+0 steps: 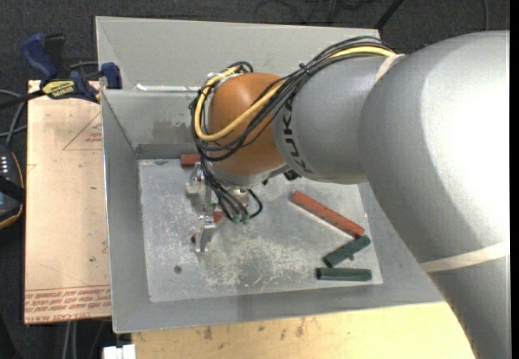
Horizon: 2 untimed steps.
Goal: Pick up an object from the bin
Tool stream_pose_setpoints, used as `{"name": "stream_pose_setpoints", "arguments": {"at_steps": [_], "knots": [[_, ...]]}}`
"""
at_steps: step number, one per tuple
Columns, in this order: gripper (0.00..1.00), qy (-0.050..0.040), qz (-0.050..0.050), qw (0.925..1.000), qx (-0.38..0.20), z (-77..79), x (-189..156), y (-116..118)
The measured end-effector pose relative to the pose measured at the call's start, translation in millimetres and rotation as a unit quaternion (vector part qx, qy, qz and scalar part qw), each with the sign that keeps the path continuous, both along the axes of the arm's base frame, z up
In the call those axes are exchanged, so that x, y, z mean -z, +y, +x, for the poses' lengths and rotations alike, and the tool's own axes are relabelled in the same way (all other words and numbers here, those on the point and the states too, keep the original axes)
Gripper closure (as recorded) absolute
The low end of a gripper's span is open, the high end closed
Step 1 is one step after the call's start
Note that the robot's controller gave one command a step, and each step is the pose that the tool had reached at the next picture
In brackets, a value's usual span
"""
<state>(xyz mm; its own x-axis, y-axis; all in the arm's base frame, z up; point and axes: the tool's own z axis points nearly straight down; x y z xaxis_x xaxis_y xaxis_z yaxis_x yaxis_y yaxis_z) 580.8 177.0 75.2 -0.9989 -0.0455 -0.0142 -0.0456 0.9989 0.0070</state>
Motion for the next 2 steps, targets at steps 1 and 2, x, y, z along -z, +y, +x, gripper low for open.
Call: {"name": "stream_pose_setpoints", "arguments": {"at_steps": [1,2], "knots": [[0.00,0.0062,-0.003,0.9987,-0.050,2.5,-40,-22],[0.00,0.0055,-0.003,1.0000,-0.003,1.8,-3,-35]]}}
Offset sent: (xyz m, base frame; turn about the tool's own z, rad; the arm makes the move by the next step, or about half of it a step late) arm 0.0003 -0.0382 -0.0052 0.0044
